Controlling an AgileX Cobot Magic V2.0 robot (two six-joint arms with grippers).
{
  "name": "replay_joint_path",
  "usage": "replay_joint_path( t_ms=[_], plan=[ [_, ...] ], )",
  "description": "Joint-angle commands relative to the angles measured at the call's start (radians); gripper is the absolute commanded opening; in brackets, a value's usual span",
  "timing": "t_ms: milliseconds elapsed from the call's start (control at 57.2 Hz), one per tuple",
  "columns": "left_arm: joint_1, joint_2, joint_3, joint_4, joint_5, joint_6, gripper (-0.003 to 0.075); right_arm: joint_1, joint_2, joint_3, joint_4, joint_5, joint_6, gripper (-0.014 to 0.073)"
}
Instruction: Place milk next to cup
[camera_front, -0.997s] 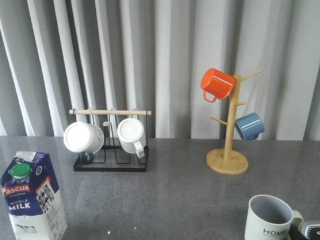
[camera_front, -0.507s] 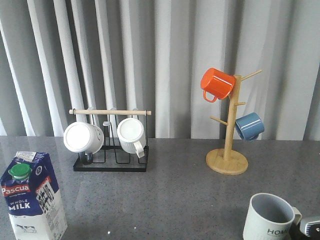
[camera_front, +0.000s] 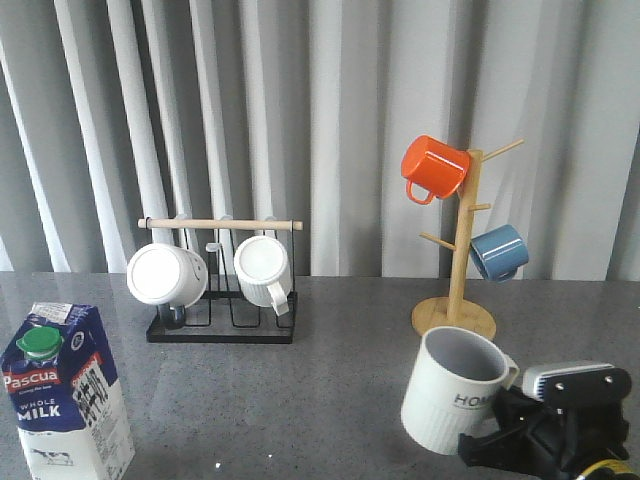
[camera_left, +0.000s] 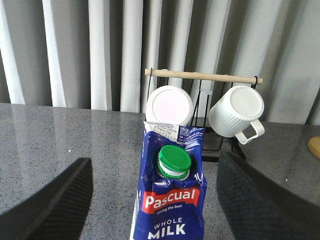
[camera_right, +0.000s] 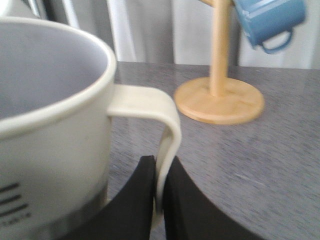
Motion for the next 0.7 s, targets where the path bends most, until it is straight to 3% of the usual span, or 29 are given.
replay_joint_path(
  t_ms=[0,472,682],
  plan=[
    [-0.005,-0.003,-0.035,-0.007,-0.072,-0.006,0.0513,0.082,-0.007,-0.060,0.115,-0.061,-0.084,-0.0004],
    [-0.005,-0.003,-0.035,-0.007,-0.072,-0.006,0.0513,0.375,0.220,-0.177,0.634,-0.154,-0.368,-0.0004],
    [-0.005,-0.003,-0.035,-0.007,-0.072,-0.006,0.0513,0.431,0.267,-0.187,0.727,-0.184,-0.415,-0.0004]
  ],
)
